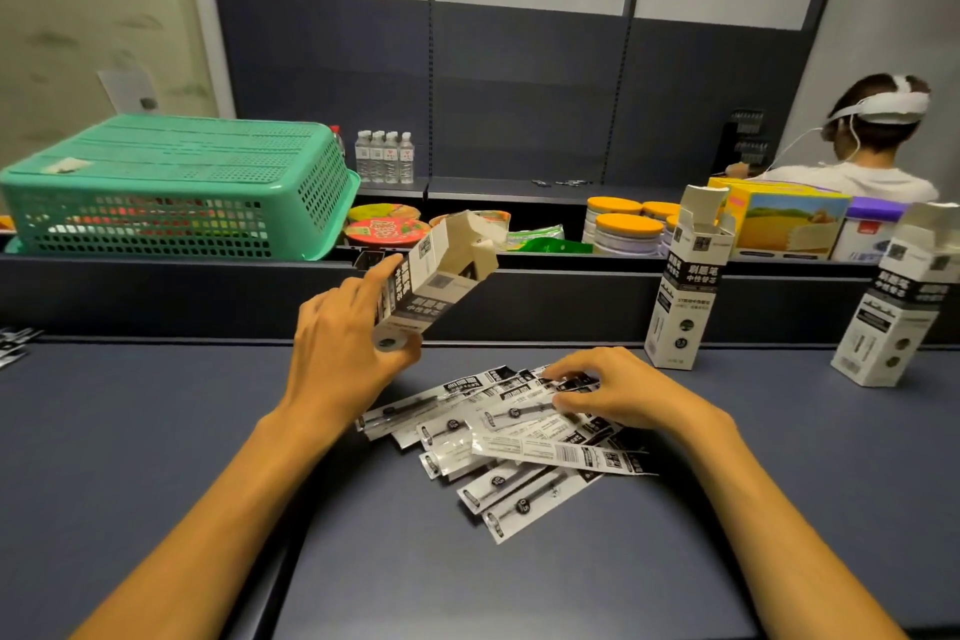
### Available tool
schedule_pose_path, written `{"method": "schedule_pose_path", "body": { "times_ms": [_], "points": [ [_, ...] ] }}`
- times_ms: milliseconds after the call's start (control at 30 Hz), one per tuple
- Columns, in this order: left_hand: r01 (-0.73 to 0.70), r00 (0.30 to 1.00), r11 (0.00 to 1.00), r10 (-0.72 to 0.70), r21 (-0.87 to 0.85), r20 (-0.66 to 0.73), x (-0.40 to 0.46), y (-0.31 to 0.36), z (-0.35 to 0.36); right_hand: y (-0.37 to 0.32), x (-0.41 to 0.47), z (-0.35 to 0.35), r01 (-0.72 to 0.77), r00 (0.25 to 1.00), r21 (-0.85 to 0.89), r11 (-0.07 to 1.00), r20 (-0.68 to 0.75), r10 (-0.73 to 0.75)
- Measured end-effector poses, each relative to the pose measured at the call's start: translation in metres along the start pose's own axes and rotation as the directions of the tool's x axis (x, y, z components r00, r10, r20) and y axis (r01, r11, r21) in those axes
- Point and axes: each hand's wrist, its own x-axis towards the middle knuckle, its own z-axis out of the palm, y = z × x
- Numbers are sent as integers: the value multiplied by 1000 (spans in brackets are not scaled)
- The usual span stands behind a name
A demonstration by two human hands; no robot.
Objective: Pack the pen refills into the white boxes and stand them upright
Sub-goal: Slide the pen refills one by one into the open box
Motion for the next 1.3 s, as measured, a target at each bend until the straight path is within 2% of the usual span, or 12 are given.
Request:
{"method": "schedule_pose_path", "body": {
  "times_ms": [233,367,633,833,967,1167,1300],
  "points": [
    [12,1000,1000,-12,-26,0,-1,1,-1,0,-2,-2,54,995,-10,998,-87,-55],
    [14,1000,1000,-14,-27,0,-1,2,-2,4,-3,-2,85,992,-21,996,-91,-86],
    [12,1000,999,-12,-40,-3,-1,2,-2,3,-4,-3,113,988,70,991,-111,-105],
    [11,1000,999,-11,-43,-2,-1,1,-1,1,-8,-9,179,967,211,961,-216,-132],
    [19,1000,999,-19,-50,-3,-1,0,-1,1,-9,-12,185,954,190,964,-271,-129],
    [14,1000,999,-14,-48,6,-1,1,1,4,-6,-5,102,983,84,991,-163,-87],
    [14,1000,999,-14,-51,14,-2,0,1,-1,-7,-4,109,982,105,988,-168,-90]
  ]
}}
